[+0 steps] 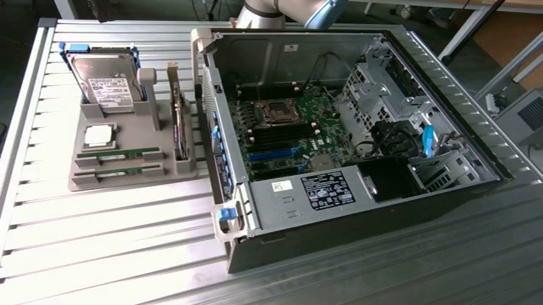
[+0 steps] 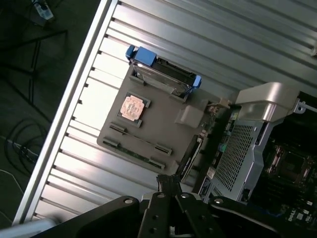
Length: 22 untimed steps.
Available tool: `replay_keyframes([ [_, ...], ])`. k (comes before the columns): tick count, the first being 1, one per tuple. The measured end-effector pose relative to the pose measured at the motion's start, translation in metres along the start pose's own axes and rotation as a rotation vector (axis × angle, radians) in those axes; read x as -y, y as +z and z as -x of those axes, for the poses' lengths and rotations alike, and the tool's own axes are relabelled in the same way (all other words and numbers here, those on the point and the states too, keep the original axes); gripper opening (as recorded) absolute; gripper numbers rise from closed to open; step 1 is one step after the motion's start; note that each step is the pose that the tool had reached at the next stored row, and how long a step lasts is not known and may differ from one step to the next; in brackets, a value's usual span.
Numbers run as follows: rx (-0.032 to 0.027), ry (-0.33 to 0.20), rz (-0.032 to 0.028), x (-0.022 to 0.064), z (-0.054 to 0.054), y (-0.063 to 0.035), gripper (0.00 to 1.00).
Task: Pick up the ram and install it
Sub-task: 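Pick up the ram and move it above insertion slot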
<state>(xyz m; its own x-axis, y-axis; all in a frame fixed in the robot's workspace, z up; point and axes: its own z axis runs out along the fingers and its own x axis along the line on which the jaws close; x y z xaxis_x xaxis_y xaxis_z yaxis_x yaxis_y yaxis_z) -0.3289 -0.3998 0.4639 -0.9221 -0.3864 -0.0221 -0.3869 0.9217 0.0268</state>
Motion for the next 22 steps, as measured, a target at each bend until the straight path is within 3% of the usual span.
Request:
replay_keyframes([
  [22, -0.0039, -0.124, 0.0013, 0.0000, 0.0000, 0.0000, 0.09],
])
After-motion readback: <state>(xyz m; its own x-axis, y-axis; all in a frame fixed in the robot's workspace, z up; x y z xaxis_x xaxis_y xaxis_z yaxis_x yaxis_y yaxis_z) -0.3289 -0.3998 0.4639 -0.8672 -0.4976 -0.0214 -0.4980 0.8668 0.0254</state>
